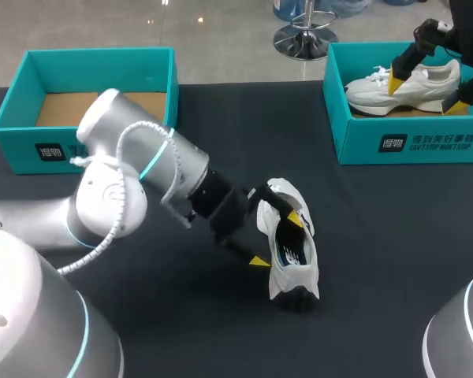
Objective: Take the shoe out of the shoebox, open the shoe tongue, remove and reinsert the insole, then place the shoe into the shoebox
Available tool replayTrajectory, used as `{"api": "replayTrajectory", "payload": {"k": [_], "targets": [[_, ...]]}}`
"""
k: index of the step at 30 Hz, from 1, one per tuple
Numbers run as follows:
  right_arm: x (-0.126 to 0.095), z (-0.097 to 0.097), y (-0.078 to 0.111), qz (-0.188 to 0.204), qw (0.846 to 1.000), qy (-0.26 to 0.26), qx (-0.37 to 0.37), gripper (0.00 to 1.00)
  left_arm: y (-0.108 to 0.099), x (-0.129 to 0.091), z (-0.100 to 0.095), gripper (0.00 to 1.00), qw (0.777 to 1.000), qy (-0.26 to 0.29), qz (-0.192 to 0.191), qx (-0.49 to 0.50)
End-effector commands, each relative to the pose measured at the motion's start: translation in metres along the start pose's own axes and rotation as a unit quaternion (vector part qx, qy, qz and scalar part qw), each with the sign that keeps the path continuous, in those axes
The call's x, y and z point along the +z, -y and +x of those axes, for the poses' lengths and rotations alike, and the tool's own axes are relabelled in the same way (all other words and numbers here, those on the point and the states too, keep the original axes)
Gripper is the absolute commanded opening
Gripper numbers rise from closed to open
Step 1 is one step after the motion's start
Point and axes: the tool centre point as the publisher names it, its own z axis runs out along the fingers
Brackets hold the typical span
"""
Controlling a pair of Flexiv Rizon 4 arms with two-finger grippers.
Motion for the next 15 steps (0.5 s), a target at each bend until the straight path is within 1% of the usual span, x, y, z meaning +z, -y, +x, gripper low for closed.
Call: {"api": "replayTrajectory", "payload": {"k": [1, 2, 4, 5, 15], "targets": [[0.0, 0.001, -0.002, 0.002, 1.0, 0.001, 0.001, 1.0, 0.006, -0.017, 0.002, 1.0, 0.989, -0.126, -0.037, -0.061], [0.0, 0.001, -0.002, 0.002, 1.0, 0.001, 0.001, 1.0, 0.006, -0.019, 0.005, 1.0, 0.985, -0.145, -0.049, -0.074], [0.0, 0.001, -0.002, 0.002, 1.0, 0.001, 0.001, 1.0, 0.006, -0.022, 0.012, 1.0, 0.975, -0.174, -0.112, -0.08], [0.0, 0.001, -0.002, 0.002, 1.0, 0.001, 0.001, 1.0, 0.006, -0.023, 0.013, 1.0, 0.973, -0.176, -0.122, -0.089], [0.0, 0.001, -0.002, 0.002, 1.0, 0.001, 0.001, 1.0, 0.006, -0.023, 0.013, 1.0, 0.973, -0.176, -0.122, -0.089]]}}
